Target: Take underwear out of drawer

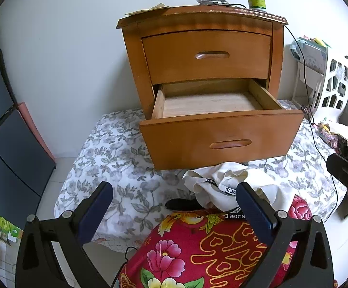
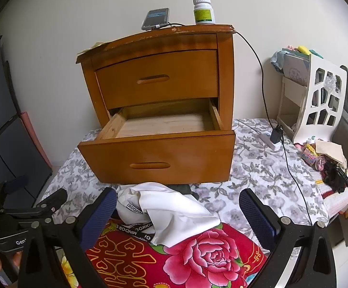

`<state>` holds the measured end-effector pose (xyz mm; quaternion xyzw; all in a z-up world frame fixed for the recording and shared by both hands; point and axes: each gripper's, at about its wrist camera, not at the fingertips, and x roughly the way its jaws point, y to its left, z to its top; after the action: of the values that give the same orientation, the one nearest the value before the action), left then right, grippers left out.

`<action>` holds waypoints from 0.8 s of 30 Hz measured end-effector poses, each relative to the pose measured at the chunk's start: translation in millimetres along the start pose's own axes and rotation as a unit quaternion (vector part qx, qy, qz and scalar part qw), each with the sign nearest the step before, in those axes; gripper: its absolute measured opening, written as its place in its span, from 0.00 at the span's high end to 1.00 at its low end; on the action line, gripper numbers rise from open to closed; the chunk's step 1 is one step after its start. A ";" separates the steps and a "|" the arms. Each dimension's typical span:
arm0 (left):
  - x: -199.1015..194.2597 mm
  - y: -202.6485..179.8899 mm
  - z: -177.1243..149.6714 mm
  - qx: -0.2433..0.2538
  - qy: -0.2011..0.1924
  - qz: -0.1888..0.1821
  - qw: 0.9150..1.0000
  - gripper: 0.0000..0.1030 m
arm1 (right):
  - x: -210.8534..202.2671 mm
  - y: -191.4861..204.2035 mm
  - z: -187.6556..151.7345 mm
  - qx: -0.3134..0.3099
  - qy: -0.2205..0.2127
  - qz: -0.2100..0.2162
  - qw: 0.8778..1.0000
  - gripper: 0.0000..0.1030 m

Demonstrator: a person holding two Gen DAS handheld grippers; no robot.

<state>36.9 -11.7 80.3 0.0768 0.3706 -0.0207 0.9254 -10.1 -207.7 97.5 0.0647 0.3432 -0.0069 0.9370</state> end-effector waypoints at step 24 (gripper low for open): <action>4.2 3.7 0.2 -0.017 0.001 -0.006 1.000 0.01 | 9.5 -2.2 -3.6 0.002 0.014 -0.001 1.000 0.00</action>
<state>40.3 -8.0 78.0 0.0587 0.3726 -0.0200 0.9259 -5.2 -209.1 88.4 0.0664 0.3562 -0.0077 0.9320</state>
